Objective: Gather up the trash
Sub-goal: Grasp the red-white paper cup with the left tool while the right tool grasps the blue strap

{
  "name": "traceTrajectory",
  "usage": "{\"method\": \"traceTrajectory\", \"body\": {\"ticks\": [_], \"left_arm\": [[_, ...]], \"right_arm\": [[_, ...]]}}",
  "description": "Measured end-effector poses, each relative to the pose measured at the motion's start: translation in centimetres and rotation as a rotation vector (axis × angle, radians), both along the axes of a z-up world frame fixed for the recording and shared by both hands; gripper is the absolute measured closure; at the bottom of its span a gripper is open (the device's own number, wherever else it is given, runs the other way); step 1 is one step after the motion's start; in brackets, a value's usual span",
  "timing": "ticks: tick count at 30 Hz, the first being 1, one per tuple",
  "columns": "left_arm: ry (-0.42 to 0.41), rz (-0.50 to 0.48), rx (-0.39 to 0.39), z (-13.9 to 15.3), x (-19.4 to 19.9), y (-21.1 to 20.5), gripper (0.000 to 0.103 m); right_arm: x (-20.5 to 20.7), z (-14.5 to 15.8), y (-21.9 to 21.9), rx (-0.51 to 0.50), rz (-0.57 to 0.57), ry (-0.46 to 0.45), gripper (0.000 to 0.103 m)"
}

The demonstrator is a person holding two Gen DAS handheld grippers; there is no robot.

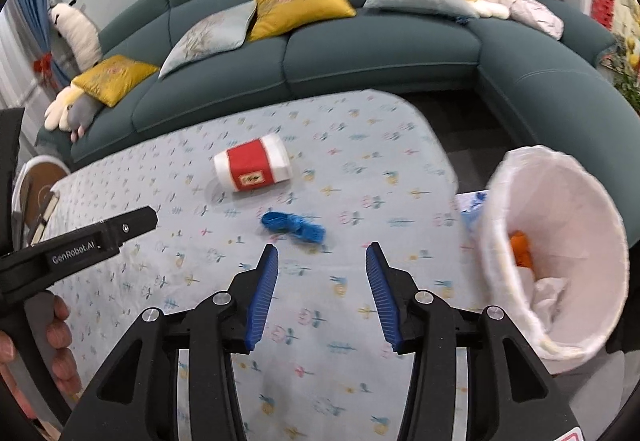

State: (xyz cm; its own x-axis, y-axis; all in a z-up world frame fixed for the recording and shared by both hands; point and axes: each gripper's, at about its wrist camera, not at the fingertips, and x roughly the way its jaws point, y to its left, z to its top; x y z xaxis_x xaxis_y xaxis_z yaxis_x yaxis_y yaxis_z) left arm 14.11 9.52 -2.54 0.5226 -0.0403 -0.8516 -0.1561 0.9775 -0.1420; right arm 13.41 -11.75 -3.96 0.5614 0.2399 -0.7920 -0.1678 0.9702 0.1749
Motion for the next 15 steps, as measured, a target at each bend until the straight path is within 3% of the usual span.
{"method": "traceTrajectory", "body": {"ticks": [4, 15], "left_arm": [[-0.011, 0.006, -0.015, -0.8, 1.8, 1.1, 0.03], [0.008, -0.025, -0.054, -3.5, 9.3, -0.6, 0.033]], "right_arm": [[1.9, -1.9, 2.2, -0.01, 0.037, 0.024, 0.058], [7.4, -6.8, 4.3, -0.04, 0.086, 0.078, 0.058]]}}
